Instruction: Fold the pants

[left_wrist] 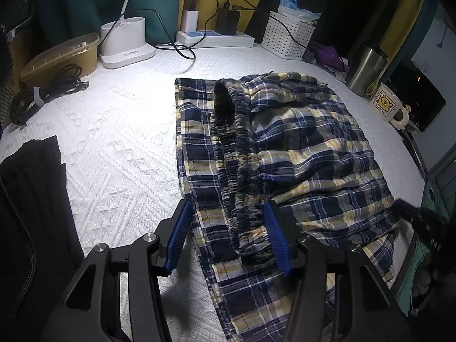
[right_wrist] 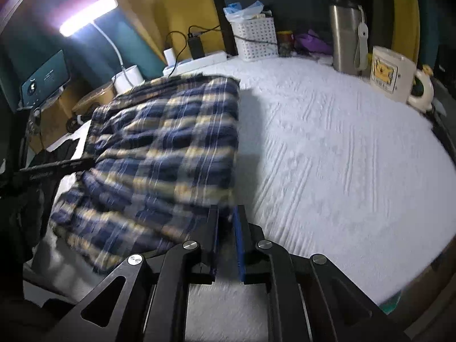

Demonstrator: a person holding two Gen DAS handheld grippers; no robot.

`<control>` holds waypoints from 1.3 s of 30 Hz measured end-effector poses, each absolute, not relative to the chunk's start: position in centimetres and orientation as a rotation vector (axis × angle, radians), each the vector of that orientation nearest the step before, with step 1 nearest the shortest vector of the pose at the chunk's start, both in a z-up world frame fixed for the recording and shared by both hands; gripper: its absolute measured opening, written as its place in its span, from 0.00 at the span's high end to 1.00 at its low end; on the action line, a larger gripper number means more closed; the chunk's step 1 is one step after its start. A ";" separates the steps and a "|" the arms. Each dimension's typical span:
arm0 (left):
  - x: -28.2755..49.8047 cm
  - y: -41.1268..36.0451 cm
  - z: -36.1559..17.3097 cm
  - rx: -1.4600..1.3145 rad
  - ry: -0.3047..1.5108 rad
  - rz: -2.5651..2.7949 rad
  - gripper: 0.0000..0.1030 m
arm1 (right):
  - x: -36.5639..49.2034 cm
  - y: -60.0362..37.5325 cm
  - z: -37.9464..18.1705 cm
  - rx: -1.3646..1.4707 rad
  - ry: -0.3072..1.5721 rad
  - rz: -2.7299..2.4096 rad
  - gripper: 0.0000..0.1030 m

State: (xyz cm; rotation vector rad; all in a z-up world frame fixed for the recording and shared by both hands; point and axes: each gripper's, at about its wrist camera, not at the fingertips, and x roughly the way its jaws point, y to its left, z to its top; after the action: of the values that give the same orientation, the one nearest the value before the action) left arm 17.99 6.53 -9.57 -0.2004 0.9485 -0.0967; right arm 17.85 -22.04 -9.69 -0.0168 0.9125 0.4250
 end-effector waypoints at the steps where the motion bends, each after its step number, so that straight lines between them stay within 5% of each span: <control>1: 18.0 6.6 -9.4 -0.204 0.948 -0.098 0.48 | 18.5 -22.0 -9.5 -0.016 0.909 0.422 0.89; 11: 17.9 7.1 -10.1 -0.221 0.948 -0.100 0.47 | 21.9 -20.0 -10.7 -0.115 0.937 0.427 0.89; 17: 17.8 7.1 -9.8 -0.211 0.955 -0.093 0.47 | 22.0 -20.5 -10.7 -0.152 0.919 0.435 0.79; 19: 17.7 6.9 -9.1 -0.197 0.943 -0.090 0.47 | 22.1 -20.6 -10.7 -0.187 0.909 0.388 0.42; 21: 17.5 6.8 -8.2 -0.178 0.913 -0.084 0.47 | 22.4 -21.3 -10.6 -0.185 0.901 0.351 0.23; 30: 18.8 7.6 -6.6 -0.202 0.875 -0.078 0.47 | 24.6 -22.6 -9.5 -0.117 0.879 0.355 0.23; 34: 19.8 7.5 -6.3 -0.224 0.858 -0.086 0.27 | 25.8 -21.7 -9.2 -0.098 0.868 0.386 0.23; 39: 21.5 6.7 -6.9 -0.193 0.882 -0.106 0.27 | 27.2 -20.4 -9.0 -0.093 0.852 0.436 0.23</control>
State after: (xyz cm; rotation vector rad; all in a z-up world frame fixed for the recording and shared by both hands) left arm 21.45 6.72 -6.90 -0.1933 0.8823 -0.1056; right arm 27.18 -20.40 -8.96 -0.0925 0.8519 0.4363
